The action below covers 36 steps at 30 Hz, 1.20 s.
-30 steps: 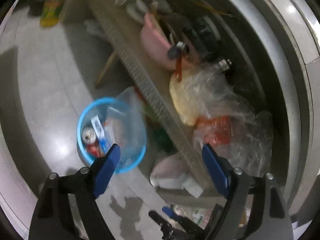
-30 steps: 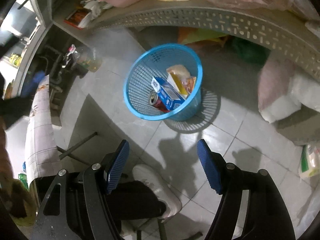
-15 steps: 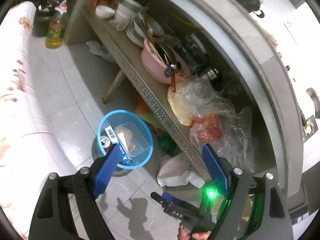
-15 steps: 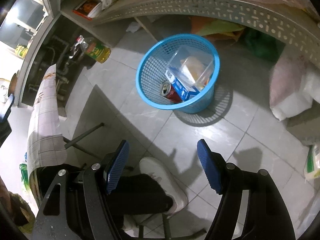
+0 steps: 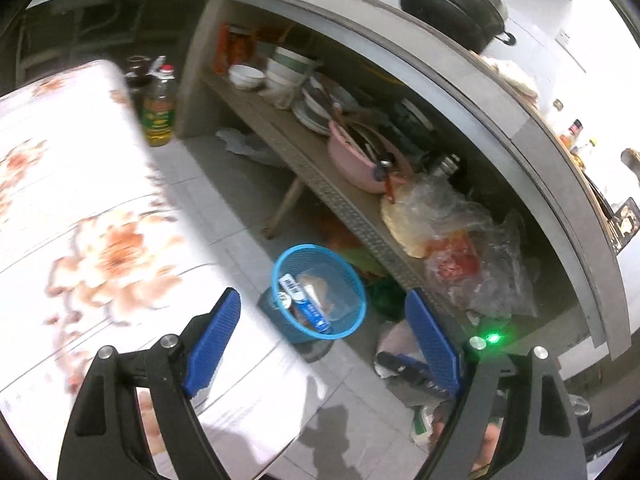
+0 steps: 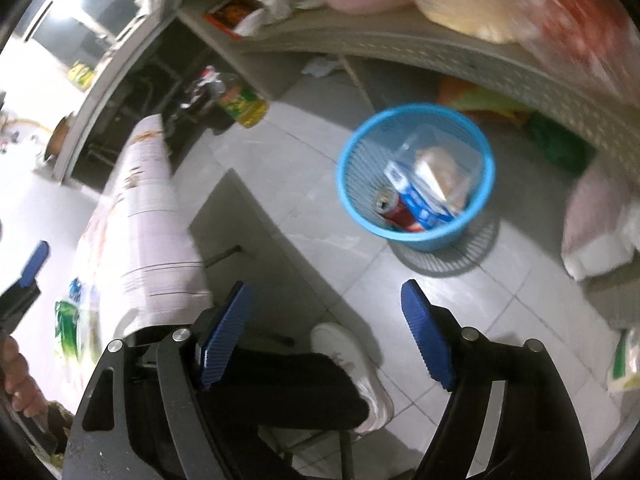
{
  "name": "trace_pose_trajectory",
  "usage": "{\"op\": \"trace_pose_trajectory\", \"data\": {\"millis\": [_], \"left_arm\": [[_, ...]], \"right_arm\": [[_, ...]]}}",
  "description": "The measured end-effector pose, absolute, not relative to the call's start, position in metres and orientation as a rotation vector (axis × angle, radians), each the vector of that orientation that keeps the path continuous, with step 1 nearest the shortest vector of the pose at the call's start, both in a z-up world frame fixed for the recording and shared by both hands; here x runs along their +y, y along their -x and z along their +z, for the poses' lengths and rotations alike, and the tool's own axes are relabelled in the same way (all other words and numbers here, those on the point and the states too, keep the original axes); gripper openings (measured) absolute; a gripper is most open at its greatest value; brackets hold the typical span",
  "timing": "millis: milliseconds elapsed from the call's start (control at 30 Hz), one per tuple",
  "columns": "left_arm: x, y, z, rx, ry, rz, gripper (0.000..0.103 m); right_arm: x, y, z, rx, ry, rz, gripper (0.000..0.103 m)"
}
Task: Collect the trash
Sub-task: 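Move both tools back to the table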
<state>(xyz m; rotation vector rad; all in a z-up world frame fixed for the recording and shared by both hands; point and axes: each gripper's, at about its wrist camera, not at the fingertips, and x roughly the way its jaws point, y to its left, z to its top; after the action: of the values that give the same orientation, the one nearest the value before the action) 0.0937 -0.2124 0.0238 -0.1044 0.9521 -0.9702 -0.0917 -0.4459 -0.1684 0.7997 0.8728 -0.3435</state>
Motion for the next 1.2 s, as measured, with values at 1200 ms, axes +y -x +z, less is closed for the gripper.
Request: {"op": "trace_pose_trajectory", "data": {"millis": [1200], "left_arm": [[-0.041, -0.092, 0.028, 0.835, 0.162, -0.694, 0.087]], "right_arm": [[-0.314, 0.005, -0.067, 0.784, -0.517, 0.057, 0.080]]}}
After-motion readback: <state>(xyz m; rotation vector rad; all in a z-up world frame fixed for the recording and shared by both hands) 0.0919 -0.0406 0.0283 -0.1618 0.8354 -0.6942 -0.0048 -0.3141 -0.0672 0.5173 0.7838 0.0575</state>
